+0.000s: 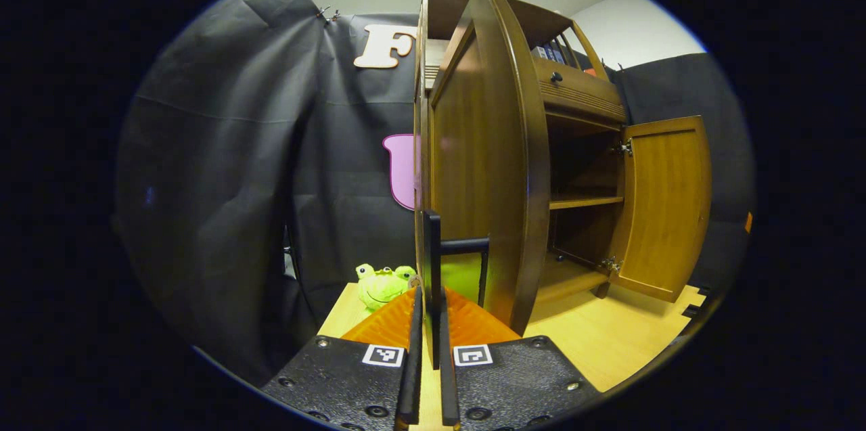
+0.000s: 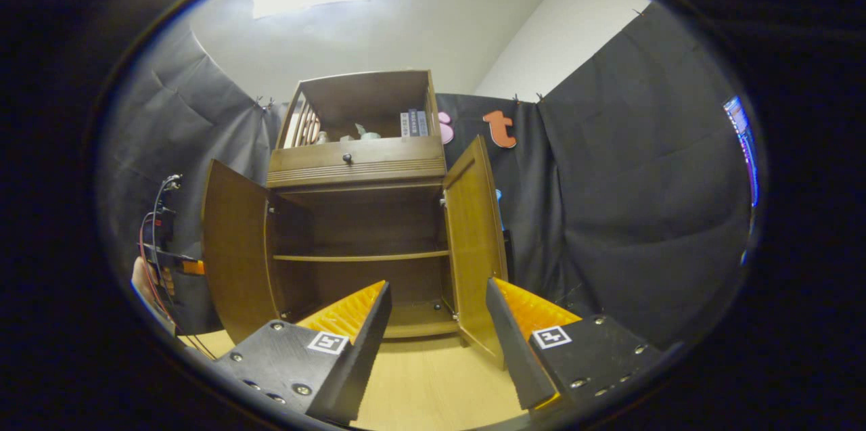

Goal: Open the right door of the double-door shoe cabinet with the right hand, and open the left door with the left hand.

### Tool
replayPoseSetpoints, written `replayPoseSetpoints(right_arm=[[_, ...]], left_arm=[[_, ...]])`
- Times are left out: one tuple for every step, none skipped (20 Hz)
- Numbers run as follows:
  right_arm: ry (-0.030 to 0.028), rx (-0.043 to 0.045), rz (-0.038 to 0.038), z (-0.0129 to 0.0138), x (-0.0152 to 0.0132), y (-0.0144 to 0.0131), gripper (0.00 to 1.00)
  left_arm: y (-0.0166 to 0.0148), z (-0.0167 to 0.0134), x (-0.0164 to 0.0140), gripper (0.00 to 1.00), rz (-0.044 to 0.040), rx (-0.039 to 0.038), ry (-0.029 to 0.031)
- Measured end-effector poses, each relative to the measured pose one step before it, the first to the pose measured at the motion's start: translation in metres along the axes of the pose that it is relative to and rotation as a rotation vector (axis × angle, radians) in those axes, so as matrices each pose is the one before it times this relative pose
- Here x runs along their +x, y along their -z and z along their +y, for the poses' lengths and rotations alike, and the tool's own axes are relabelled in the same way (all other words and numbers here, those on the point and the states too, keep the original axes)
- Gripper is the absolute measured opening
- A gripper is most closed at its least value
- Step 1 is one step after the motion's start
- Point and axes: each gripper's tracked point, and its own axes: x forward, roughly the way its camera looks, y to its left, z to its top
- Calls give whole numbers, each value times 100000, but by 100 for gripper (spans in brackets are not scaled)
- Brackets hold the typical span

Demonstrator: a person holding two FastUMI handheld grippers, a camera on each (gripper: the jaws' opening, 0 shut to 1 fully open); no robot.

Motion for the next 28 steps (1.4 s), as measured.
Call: replayPoseSetpoints(right_arm=[[74, -475, 105, -94, -109, 7, 83], [171, -231, -177, -36, 4, -40, 83], [242, 60, -214, -59, -95, -166, 83], [287, 192, -74, -55, 16, -18, 83], [284, 161, -143, -154, -103, -87, 83], [119, -98, -151, 37, 48, -28, 83], [279, -214, -34, -106, -64, -15, 83], [172, -245, 145, -129, 54, 82, 83], [105, -239, 211, -144, -38, -4, 83], [247, -138, 231, -145, -15, 103, 83], [227, 27, 33, -173, -30, -59, 83], [49, 178, -117, -80, 43, -124, 83], [0, 330, -190, -187, -28, -172, 83], [-7, 368, -208, -112, -25, -9, 83], [17, 396, -222, -261, -130, -125, 83], [101, 487, -21, -175, -83, -59, 83], [60, 440, 96, -204, -82, -5, 83], [80, 257, 101, -142, 25, -4, 83], [162, 6, -129, -237, -95, -187, 83], [455, 11, -315, -231, -75, -95, 83], [491, 49, -394, -225, -88, -205, 83], [-135, -183, -416, 70, -120, -174, 83], [-695, -404, -254, 111, -172, -148, 83], [-462, -400, -236, 137, -126, -123, 83], [-127, -262, -375, -35, -118, -273, 83], [-211, -54, -398, 108, 40, -15, 83], [-567, 112, -146, 125, -11, -136, 83], [-728, 123, 288, 264, 23, 150, 83]], left_arm=[[14, 381, -310, 13, 38, 1284, -786], [50, 277, -261, 12, -115, 1067, -695], [-135, 430, -257, 12, -299, 895, -894], [24, 546, -237, 7, -49, 126, -1245], [-126, 329, -428, 13, -68, -238, -640], [144, 188, -236, 8, 817, -766, -769], [-20, 79, -330, 17, 1189, -748, -155], [-174, -132, -337, 21, -51, -549, -102], [-549, 194, -430, 24, -878, 231, -1547], [-175, 514, -222, 28, 230, 1368, -2412], [-377, 256, -513, 32, -571, 1170, -1887], [-635, 44, -464, 43, -1084, 461, -1637], [-538, 59, -536, 49, -748, 236, -1207], [-457, -87, -555, 55, -830, 97, -1393], [-422, 10, -513, 61, -441, 458, -1066], [-489, -194, -529, 67, -806, 437, -261], [-673, -337, -498, 73, -1483, 136, 521], [-621, -498, -460, 79, -1438, -501, 871], [-665, -287, -445, 84, -1388, -829, -325], [-623, -300, -479, 91, -1132, -932, -333], [-513, -216, 23, 98, -871, -623, -1140], [-275, -382, -92, 97, -1066, 85, -668], [-331, -451, -95, 97, -742, -133, -370], [-189, -516, -81, 97, -446, -274, -90], [-181, -707, -157, 97, -613, -458, 743], [-340, -813, 24, 99, -720, -1602, 931], [-229, -889, -62, 99, -204, -1445, 1219], [-68, -733, 3, 98, -190, -1254, 987]])
